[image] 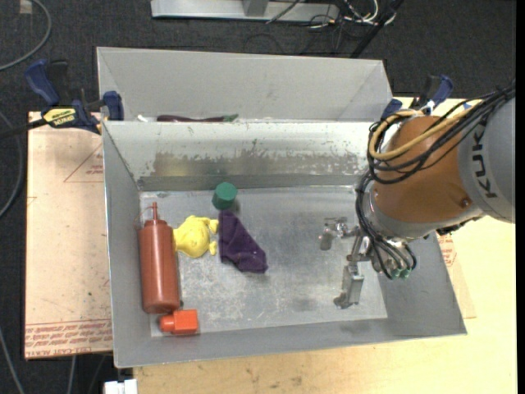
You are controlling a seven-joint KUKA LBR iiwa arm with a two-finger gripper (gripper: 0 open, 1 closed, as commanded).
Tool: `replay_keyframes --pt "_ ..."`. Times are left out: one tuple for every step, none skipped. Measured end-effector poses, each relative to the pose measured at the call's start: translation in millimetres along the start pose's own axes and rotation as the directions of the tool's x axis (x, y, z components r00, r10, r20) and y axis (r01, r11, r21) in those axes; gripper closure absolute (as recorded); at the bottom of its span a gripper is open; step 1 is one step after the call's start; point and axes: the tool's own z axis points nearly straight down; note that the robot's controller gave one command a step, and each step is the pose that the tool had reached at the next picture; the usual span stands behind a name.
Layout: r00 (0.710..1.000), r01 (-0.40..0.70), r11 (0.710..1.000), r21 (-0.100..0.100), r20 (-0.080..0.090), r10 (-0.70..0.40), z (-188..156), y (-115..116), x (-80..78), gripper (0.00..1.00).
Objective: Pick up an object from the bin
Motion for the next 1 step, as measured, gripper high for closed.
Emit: replay_keyframes --pt "1.0 0.001 1.0 0.001 0.008 -0.001 -4.2 0.0 -1.8 0.0"
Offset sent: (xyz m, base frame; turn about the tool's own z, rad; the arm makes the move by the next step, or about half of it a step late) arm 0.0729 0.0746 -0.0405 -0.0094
